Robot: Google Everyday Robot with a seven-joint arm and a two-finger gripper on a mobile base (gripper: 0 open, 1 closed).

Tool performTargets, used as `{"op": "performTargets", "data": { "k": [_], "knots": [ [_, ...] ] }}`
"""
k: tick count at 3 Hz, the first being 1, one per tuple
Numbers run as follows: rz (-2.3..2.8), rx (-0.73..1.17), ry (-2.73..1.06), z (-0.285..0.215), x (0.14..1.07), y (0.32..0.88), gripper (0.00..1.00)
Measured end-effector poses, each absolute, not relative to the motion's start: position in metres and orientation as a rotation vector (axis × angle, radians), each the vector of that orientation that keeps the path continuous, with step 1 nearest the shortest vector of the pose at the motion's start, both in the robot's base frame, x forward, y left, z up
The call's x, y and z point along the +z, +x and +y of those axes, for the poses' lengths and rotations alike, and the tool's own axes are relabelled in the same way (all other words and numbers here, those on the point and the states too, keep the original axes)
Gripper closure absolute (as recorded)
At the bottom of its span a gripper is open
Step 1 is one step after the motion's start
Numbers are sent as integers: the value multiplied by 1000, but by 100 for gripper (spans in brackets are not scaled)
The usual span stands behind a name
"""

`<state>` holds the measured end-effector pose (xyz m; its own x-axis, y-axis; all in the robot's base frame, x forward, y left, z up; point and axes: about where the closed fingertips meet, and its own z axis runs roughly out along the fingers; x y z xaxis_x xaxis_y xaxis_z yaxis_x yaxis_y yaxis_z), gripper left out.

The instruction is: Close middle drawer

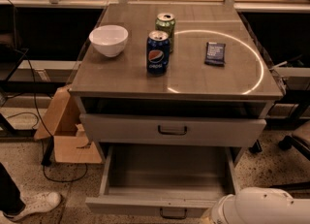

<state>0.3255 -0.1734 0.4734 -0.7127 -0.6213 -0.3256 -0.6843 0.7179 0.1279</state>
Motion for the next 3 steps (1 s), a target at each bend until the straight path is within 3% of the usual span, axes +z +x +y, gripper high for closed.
{"op": "performTargets", "data": {
  "k": [3],
  "knots": [
    [2712,368,-997,-171,440,324,100]
  ]
}}
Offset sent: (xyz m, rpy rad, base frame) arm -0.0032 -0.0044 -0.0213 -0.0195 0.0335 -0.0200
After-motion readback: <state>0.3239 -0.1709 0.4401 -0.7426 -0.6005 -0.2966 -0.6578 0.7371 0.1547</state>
